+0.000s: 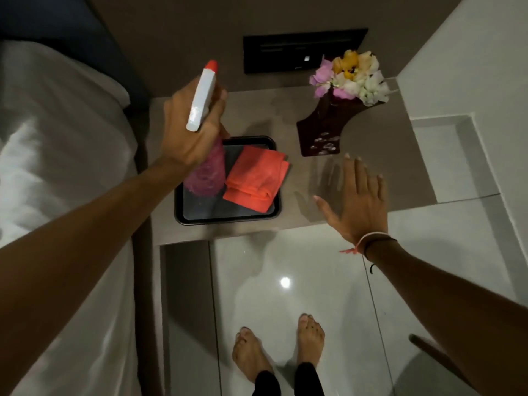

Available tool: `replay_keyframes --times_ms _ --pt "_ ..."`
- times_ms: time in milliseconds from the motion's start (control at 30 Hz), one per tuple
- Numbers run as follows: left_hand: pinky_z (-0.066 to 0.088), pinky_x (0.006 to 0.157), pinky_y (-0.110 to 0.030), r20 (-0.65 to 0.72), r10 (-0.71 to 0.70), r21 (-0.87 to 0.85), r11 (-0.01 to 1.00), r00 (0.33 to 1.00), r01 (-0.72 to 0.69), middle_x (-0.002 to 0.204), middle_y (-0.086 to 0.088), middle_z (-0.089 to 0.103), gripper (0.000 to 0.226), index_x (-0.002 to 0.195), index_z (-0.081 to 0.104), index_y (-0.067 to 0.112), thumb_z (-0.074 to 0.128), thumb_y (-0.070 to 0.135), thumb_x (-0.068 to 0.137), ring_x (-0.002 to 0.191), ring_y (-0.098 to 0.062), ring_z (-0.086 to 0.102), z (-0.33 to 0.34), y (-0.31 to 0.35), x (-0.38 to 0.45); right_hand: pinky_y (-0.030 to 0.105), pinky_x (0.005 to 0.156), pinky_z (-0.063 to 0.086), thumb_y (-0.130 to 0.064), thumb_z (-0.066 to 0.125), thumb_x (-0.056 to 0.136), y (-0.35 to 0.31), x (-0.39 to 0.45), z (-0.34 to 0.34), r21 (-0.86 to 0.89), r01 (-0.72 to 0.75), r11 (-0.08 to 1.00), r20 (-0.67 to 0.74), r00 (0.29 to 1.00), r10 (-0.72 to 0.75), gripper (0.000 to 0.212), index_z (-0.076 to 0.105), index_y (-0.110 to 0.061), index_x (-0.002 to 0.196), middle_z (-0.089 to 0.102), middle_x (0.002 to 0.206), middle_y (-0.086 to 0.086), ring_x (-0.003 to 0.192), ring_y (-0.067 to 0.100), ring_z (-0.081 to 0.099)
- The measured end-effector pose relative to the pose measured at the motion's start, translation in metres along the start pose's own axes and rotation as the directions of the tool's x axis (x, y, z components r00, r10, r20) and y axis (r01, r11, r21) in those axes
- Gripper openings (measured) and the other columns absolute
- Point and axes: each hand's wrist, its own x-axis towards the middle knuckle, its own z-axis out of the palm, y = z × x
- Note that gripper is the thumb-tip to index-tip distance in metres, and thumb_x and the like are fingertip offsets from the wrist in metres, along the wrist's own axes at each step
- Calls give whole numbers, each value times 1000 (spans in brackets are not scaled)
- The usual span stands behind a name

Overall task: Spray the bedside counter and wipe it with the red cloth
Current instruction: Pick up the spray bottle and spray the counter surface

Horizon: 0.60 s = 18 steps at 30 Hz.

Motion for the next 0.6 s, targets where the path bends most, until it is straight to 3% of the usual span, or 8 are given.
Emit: replay_keyframes --times_ms 100,233,333,467,533,600 --pt "56 60 -57 64 44 8 999 997 -45 91 -36 70 43 94 64 -12 57 29 102 68 -48 69 7 40 -17 64 118 25 -78 38 85 26 -6 -13 -61 8 998 12 1000 -7 104 15 -9 159 29 161 26 149 42 31" --pt "56 76 -63 123 -32 58 998 992 25 73 -29 67 42 75 62 3 59 33 104 71 -44 68 39 74 -61 66 119 22 -80 36 84 54 -17 -31 -103 17 995 20 1000 -15 106 11 -10 159 27 162 27 150 42 27" --pt "63 60 -37 145 -104 57 994 984 96 60 -11 67 36 71 61 16 62 32 103 55 -18 72 71 79 -92 66 119 22 -79 39 84 67 -21 -38 -91 28 995 19 999 -26 106 8 -11 159 27 161 26 150 41 27" --pt "59 46 -53 231 -198 32 980 952 196 56 -22 66 38 73 65 4 62 26 104 46 -38 67 114 68 -123 64 119 24 -78 41 83 87 -27 -38 -88 48 995 28 999 -45 106 9 -11 159 30 160 26 149 40 30" --pt "57 41 -46 222 -236 38 972 946 233 51 -15 62 40 69 63 2 62 24 104 41 -30 65 130 60 -133 63 118 26 -78 41 83 96 -28 -35 -94 56 994 34 998 -53 106 11 -10 159 32 160 25 148 40 32" --pt "52 38 -33 218 -245 79 969 945 233 47 -4 59 43 65 62 8 61 25 104 34 -13 60 140 55 -138 62 118 27 -78 40 82 103 -29 -32 -96 62 993 41 997 -59 106 12 -11 159 32 160 23 148 39 33"
